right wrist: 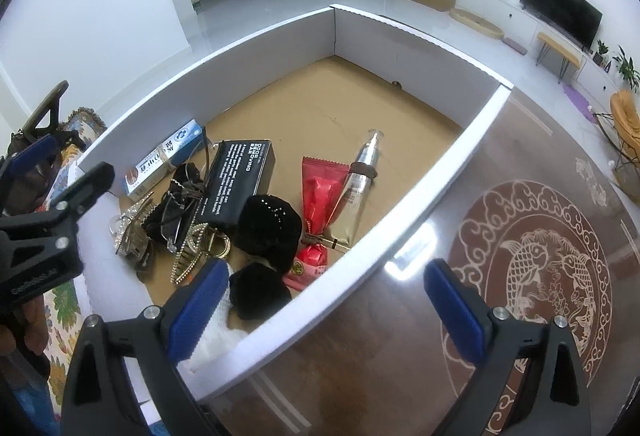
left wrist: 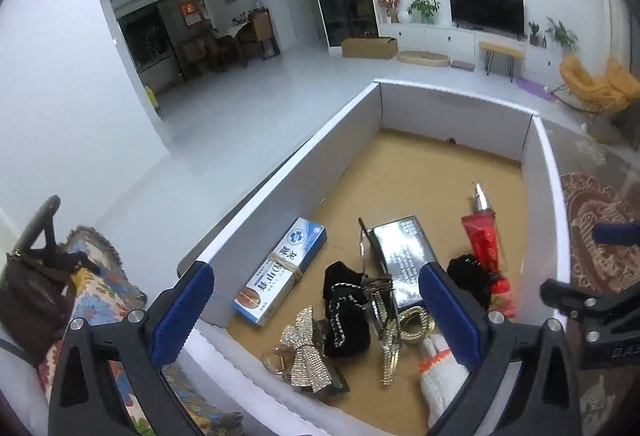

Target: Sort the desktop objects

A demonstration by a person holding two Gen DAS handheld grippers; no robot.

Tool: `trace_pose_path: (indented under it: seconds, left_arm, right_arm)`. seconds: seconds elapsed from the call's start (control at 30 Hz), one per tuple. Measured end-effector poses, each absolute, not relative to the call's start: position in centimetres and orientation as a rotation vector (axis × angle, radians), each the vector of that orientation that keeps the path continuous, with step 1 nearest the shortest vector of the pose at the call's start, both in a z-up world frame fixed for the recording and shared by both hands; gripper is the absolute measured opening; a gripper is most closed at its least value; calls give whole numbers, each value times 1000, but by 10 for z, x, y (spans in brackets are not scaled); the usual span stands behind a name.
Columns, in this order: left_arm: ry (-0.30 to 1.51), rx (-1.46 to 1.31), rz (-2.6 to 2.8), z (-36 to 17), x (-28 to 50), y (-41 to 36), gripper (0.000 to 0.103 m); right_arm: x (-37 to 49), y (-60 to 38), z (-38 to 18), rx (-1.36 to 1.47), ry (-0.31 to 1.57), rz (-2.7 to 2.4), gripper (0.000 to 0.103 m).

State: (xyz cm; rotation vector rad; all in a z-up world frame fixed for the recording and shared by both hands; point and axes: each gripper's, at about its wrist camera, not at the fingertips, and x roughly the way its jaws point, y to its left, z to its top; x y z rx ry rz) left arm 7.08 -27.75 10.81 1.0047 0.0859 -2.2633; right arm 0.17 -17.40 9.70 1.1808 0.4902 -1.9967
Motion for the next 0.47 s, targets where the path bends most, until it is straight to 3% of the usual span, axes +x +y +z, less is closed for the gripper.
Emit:
trace_pose_path:
  seconds: [0.47]
  left_arm:
    - [284,942,-2293,118,84,-283,103]
  right_arm:
    - [4,-184,104,1148,522,-1992,99]
